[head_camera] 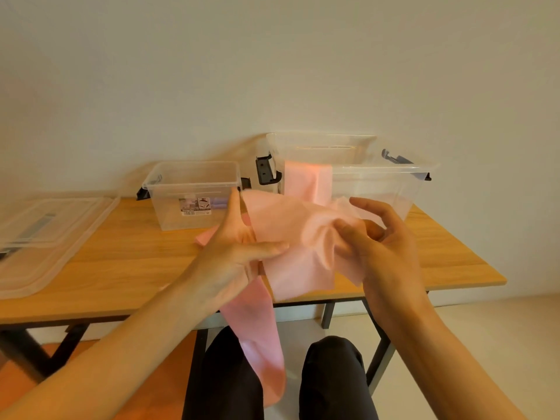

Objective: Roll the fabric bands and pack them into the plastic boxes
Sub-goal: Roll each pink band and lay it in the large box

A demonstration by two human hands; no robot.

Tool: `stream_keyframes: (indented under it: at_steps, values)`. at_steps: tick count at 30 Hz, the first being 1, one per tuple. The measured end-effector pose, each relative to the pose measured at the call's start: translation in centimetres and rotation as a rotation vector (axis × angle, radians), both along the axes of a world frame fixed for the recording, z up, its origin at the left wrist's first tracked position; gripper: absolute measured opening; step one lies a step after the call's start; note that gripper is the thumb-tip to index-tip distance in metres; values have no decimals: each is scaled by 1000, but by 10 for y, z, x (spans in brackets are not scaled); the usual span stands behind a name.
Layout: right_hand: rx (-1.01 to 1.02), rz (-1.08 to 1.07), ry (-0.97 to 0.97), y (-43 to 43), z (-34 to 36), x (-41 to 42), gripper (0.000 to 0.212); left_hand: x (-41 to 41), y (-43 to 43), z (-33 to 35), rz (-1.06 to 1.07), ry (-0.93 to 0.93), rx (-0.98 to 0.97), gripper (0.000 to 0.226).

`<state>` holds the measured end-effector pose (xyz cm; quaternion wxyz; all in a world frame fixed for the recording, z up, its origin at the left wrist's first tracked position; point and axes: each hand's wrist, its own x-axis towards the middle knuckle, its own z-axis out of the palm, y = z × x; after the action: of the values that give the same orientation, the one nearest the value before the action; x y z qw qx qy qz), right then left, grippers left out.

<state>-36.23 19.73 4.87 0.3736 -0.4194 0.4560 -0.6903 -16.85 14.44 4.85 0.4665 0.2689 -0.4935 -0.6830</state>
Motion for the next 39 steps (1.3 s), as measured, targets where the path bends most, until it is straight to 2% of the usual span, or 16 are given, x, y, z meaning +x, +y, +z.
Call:
stream_keyframes:
  at_steps: [1,2,3,6,7,9,11,13,19,21,24,27,30,34,36,39]
  values:
    - [0,-13,-15,-3,-1,0,29,0,-3,1,55,-33,16,127]
    - [5,-30,-15,-6,-2,1,26,0,-6,3,99,-50,20,124]
    - [10,-42,-14,-9,-2,1,24,1,-9,8,130,-60,-2,111]
    - [13,-30,-58,-17,-2,0,14,-3,-18,19,187,-184,-168,37]
    - [11,-24,-69,-20,-2,-1,10,-5,-20,20,194,-211,-203,26]
    - [5,-15,-94,-24,-2,-2,7,-8,-23,18,121,-170,-194,30]
    - [6,17,-115,-25,-2,-6,10,-5,-25,10,-30,-103,-211,53]
    - [8,62,-95,-22,-2,-12,18,1,-26,2,-114,-149,-302,73]
    - [21,292,-38,-17,-2,-32,67,14,-29,-5,-245,-122,-354,93]
    - [16,365,-38,-14,-1,-38,77,18,-31,-6,-249,-126,-377,93]
    - [-23,416,73,-11,-4,-46,79,18,-33,-7,-186,-192,-410,90]
    - [-100,391,232,-12,-12,-48,71,14,-33,-9,-46,-237,-449,77]
    - [-179,350,265,-15,-19,-48,49,14,-34,-10,15,-224,-432,61]
    - [-251,297,394,-22,-27,-51,49,14,-35,-10,36,-220,-426,41]
    - [-269,273,453,-26,-34,-51,55,11,-34,-12,51,-205,-435,41]
    - [-302,200,533,-29,-41,-49,49,8,-34,-18,67,-224,-445,53]
